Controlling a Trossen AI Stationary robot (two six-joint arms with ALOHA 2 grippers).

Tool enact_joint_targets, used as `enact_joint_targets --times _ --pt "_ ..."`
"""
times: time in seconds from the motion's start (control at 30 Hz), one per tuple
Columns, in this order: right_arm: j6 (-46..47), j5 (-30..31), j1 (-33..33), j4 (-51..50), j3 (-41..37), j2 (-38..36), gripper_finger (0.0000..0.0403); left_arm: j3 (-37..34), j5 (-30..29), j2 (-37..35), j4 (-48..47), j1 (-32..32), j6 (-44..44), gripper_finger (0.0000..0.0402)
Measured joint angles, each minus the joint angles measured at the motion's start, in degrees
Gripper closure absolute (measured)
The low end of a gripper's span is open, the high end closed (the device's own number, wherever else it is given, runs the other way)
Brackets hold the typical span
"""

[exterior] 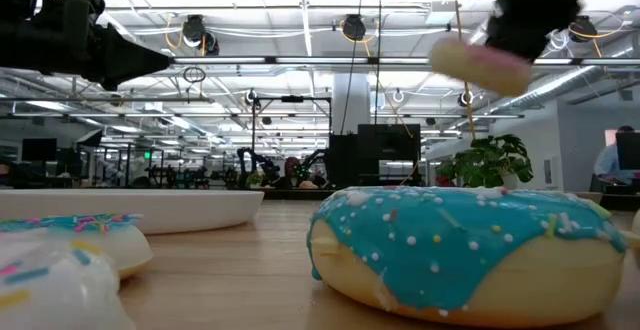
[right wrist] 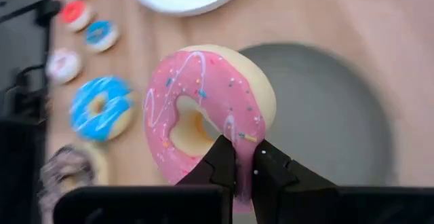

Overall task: Pick & Place donuts
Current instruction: Put the big pink donut on the gray plate, then put the big black donut on the gray plate

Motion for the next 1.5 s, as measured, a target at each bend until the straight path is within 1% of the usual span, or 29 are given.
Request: enact_joint_targets --times 0.13,0.23,0.33,0.4,0.43,0.67,0.8,0.9,1.0,1.07,1.23,1.37,1.5 --pt "-5.1 -1.3 -8.0 -1.8 0.0 0.8 0.0388 0.0 0.0 0.0 0.0 0.0 0.6 0.0360" --pt "-8.3 -4.2 -13.4 -2.3 0.0 2.6 0.0387 0.0 0.0 0.0 0.0 0.0 0.7 0.0360" --pt "-11.8 -8.2 -16.9 -1.2 0.1 5.9 0.0387 0.0 0.0 0.0 0.0 0.0 0.8 0.0360" --pt "-13.3 -10.6 -17.9 -1.9 0.0 9.0 0.0387 0.0 -0.1 0.0 -0.1 0.0 0.9 0.0360" --pt "-13.7 -10.9 -18.2 -1.5 0.0 10.4 0.0387 0.0 -0.4 0.0 -0.3 0.0 1.0 0.0360" --pt "-15.3 -11.0 -18.4 0.0 0.0 17.8 0.0387 0.0 -1.0 0.0 0.0 0.0 1.5 0.0360" --pt "-16.8 -10.9 -18.4 0.1 0.0 20.0 0.0387 0.0 -1.0 0.0 0.0 0.0 1.5 0.0360" --pt "-18.9 -10.8 -18.1 0.0 0.0 20.4 0.0379 0.0 -1.0 0.0 0.0 0.0 1.5 0.0360" --pt "-20.0 -10.8 -18.1 0.6 0.0 20.4 0.0353 0.0 -1.0 0.0 0.0 0.0 1.7 0.0360" --pt "-20.6 -10.2 -18.1 0.6 0.0 20.0 0.0327 0.0 -1.0 0.0 0.0 0.0 1.7 0.0360" --pt "-20.8 -6.0 -18.1 0.6 0.3 19.2 0.0253 0.0 -1.0 0.0 -0.2 0.0 1.7 0.0360" --pt "-21.9 -6.1 -18.1 1.2 0.4 19.2 0.0200 0.0 -1.0 0.0 -0.2 0.0 1.7 0.0360" --pt "-21.9 -6.1 -18.1 1.2 0.5 18.7 0.0164 0.0 -1.0 0.0 -0.2 0.0 1.7 0.0360"
